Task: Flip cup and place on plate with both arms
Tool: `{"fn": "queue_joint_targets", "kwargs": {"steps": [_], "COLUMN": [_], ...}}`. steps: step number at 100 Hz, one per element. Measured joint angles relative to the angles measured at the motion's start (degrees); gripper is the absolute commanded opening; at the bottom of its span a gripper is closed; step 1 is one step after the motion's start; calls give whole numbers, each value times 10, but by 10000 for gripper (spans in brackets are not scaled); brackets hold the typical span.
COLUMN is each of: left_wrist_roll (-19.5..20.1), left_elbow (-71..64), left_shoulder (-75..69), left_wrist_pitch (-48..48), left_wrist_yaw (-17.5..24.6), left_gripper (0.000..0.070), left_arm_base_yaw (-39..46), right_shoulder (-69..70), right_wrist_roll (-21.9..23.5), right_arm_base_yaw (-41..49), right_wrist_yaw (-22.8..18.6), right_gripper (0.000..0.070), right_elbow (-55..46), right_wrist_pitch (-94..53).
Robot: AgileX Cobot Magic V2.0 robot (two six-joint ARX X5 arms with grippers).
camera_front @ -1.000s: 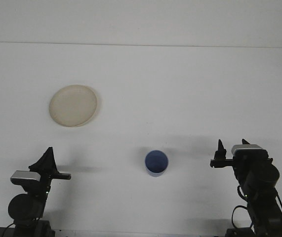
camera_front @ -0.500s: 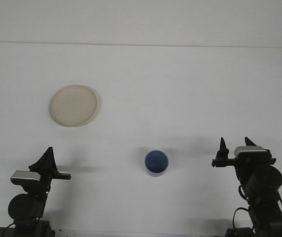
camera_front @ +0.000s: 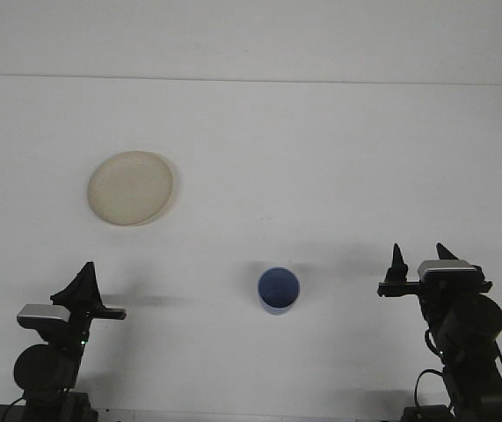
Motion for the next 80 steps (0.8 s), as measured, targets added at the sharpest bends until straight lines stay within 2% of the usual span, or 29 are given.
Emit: {"fn": "queue_joint_targets", "kwargs": {"steps": [22,47,61,80], "left_wrist_roll": [-27,-31,-31,-30], "left_elbow": [163,419,546,607], "left_shoulder": [74,290,407,503], "left_wrist_pitch": [-119,-366,-472,-535], "left_wrist_yaw": [0,5,5,5], "left_gripper": [11,11,11,16], "left_arm_base_yaw": [0,0,0,0], "right_shoulder": [0,0,0,0], "right_wrist_roll": [0,0,0,0], "right_arm_base_yaw": [0,0,0,0], "right_wrist_yaw": [0,0,0,0], "right_gripper": [534,534,534,534], "right_elbow": [0,0,0,0], "right_wrist_pitch": [0,1,2,2]}}
